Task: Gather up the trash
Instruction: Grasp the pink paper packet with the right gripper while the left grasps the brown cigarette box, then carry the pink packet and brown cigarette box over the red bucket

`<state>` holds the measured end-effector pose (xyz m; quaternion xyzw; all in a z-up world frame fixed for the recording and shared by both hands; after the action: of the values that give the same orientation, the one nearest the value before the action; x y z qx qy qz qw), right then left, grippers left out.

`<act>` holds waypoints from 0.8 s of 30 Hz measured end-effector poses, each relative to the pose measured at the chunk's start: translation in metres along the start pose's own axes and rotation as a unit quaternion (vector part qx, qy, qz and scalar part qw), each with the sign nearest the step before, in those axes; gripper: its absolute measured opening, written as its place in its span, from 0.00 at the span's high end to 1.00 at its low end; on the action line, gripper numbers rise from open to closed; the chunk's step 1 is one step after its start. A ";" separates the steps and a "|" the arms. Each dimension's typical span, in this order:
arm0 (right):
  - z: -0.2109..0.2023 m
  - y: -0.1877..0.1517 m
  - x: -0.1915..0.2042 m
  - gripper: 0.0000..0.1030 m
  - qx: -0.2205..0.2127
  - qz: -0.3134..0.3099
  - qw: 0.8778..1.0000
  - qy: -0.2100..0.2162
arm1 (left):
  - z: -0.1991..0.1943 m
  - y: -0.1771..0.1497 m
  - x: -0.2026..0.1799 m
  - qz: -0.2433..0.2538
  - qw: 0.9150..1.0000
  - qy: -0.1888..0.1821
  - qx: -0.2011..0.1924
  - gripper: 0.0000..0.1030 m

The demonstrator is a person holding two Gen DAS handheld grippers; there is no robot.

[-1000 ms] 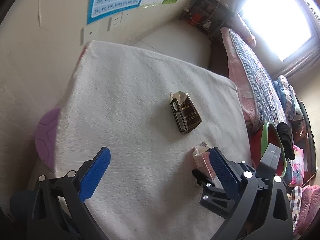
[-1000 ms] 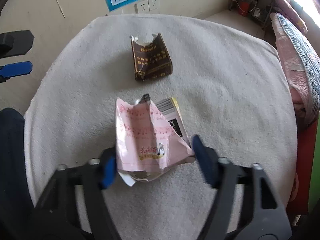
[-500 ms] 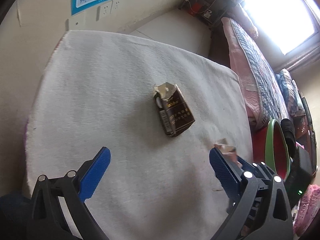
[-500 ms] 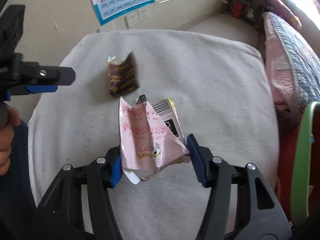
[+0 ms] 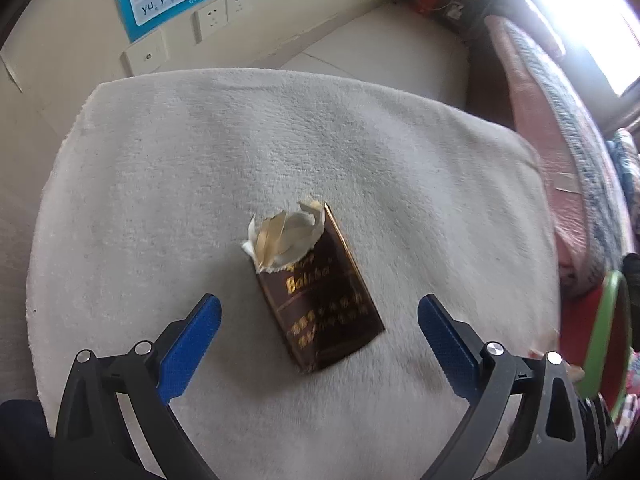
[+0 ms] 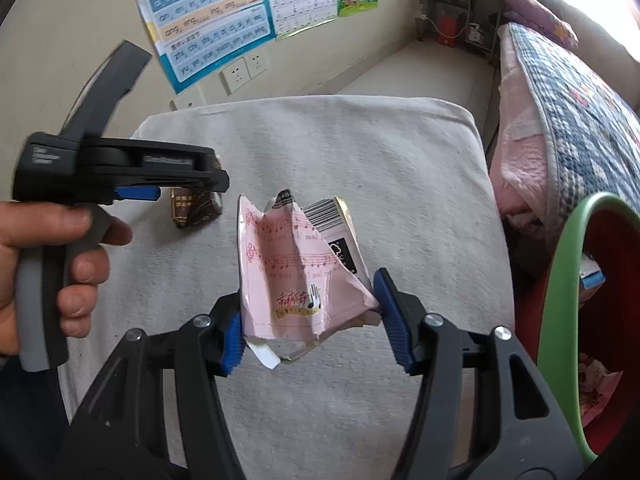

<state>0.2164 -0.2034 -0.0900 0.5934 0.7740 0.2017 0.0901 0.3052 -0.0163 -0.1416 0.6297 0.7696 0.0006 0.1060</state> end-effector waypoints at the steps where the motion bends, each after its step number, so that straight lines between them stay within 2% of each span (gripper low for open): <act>1: 0.001 -0.001 -0.004 0.46 -0.001 0.005 1.000 0.001 | 0.003 0.002 -0.001 -0.006 1.000 0.013 -0.001 0.11; 2: 0.002 -0.002 -0.007 0.46 -0.001 0.008 1.000 0.003 | 0.006 0.003 -0.001 -0.010 1.000 0.019 -0.001 0.13; 3: 0.002 -0.003 -0.009 0.46 -0.001 0.012 1.000 0.004 | 0.008 0.003 0.000 -0.014 1.000 0.028 -0.001 0.19; 5: 0.003 -0.005 -0.015 0.46 -0.002 0.021 1.000 0.008 | 0.011 0.005 -0.001 -0.014 0.999 0.048 -0.006 0.22; 6: 0.003 -0.006 -0.017 0.46 -0.003 0.024 1.000 0.009 | 0.010 0.004 -0.002 -0.014 0.998 0.056 -0.007 0.30; 7: 0.002 -0.005 -0.018 0.46 -0.006 0.026 1.000 0.010 | 0.009 0.004 -0.002 -0.013 0.998 0.059 -0.012 0.40; 10: -0.003 -0.004 -0.020 0.46 -0.013 0.028 0.999 0.012 | 0.004 0.001 0.000 -0.015 0.999 0.047 -0.013 0.49; 13: -0.007 -0.003 -0.017 0.46 -0.019 0.028 0.999 0.014 | -0.001 -0.004 0.000 -0.005 0.999 0.034 -0.012 0.54; 24: -0.043 -0.010 -0.010 0.46 -0.042 0.029 0.999 0.008 | -0.044 -0.038 -0.001 0.052 0.998 0.003 -0.022 0.55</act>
<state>0.1938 -0.2238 -0.0564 0.6093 0.7483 0.2413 0.1029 0.2613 -0.0195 -0.1040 0.6665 0.7359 0.0248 0.1169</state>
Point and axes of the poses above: each gripper's, at about its wrist camera, not at the fingertips, and z roughly the way its jaws point, x to its left, y to its top, the point moved 4 cm from there along z, roughly the way its jaws point, and after that the axes turned 8 degrees about x, right-handed, at the moved point
